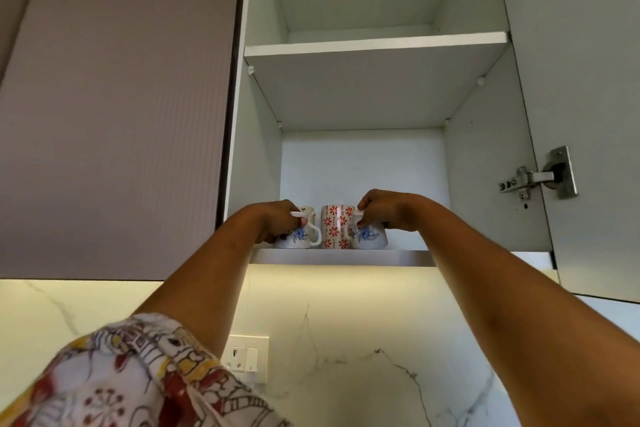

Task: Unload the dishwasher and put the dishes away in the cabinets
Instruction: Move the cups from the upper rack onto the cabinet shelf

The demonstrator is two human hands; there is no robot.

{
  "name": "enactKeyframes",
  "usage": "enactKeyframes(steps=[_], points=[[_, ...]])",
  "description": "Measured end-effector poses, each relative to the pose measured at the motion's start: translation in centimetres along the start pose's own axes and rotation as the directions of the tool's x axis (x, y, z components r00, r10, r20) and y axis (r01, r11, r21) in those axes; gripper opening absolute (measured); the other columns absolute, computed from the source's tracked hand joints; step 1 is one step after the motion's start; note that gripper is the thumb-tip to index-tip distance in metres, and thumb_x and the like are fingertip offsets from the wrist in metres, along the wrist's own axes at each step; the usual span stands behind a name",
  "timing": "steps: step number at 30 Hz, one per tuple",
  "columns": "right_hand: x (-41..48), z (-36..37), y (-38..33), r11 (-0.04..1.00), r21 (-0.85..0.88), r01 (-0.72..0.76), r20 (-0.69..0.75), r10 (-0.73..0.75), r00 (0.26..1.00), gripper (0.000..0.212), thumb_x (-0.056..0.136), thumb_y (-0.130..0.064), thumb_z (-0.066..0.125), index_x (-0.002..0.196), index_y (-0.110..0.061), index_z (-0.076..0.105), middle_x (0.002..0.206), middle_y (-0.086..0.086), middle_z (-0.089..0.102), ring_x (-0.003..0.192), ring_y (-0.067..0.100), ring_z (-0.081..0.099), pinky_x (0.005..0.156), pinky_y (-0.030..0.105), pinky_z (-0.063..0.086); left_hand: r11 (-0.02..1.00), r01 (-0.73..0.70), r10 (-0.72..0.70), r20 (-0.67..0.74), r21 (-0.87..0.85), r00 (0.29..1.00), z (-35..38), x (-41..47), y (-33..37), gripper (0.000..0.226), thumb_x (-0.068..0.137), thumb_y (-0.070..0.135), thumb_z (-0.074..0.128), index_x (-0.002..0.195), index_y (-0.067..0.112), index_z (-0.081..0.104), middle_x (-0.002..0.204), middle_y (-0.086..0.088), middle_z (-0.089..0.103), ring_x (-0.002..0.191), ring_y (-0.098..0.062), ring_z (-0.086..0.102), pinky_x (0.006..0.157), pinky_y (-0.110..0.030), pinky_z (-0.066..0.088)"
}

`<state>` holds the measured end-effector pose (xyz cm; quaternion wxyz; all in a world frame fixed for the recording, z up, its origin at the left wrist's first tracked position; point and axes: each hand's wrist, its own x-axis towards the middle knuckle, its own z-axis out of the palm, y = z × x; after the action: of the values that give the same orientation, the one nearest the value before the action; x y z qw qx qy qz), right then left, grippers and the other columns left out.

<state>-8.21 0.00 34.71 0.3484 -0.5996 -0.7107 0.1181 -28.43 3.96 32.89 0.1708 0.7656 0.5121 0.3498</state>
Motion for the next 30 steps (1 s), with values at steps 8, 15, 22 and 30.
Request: enactKeyframes(steps=[8,15,22,30], points=[[3.0,0.4,0.5,0.992,-0.107,-0.065,0.075,0.073,0.994,0.053,0.093,-0.005,0.054,0.141,-0.012,0.033,0.142,0.013,0.043,0.128,0.027,0.043,0.105,0.040,0.040,0.995,0.092,-0.094,0.047,0.045,0.994,-0.8,2.4,0.0,0.046,0.096,0.014,0.050,0.140,0.015,0.037,0.136,-0.017,0.044,0.115,-0.030,0.048,0.098,-0.042,0.046],[4.6,1.7,-0.8,0.898,-0.441,0.009,0.038,0.009,0.999,0.053,0.095,-0.008,0.051,0.143,-0.009,0.027,0.143,0.015,0.042,0.130,0.031,0.043,0.102,0.039,0.040,0.974,0.110,-0.125,0.066,0.196,0.990,-1.4,4.2,0.0,0.050,0.095,0.010,0.050,0.142,0.022,0.036,0.138,-0.021,0.044,0.118,-0.037,0.054,0.096,-0.046,0.050],[6.7,2.9,-0.6,0.812,-0.578,0.083,0.010,-0.095,0.995,0.054,0.090,-0.003,0.058,0.139,-0.010,0.036,0.138,0.014,0.048,0.122,0.029,0.050,0.101,0.036,0.043,0.965,-0.009,0.020,-0.040,0.261,0.999,-0.7,5.2,-1.6,0.035,0.093,0.009,0.054,0.127,0.014,0.047,0.130,-0.018,0.049,0.103,-0.033,0.057,0.080,-0.038,0.056],[7.3,3.5,-0.5,0.763,-0.633,0.136,0.013,-0.165,0.986,0.052,0.090,-0.003,0.058,0.137,-0.014,0.040,0.139,0.010,0.049,0.124,0.028,0.048,0.096,0.033,0.043,0.854,-0.119,0.192,-0.095,0.506,0.977,-0.3,6.1,-2.0,0.036,0.092,0.014,0.057,0.126,0.010,0.048,0.129,-0.016,0.051,0.101,-0.026,0.051,0.074,-0.028,0.041]])
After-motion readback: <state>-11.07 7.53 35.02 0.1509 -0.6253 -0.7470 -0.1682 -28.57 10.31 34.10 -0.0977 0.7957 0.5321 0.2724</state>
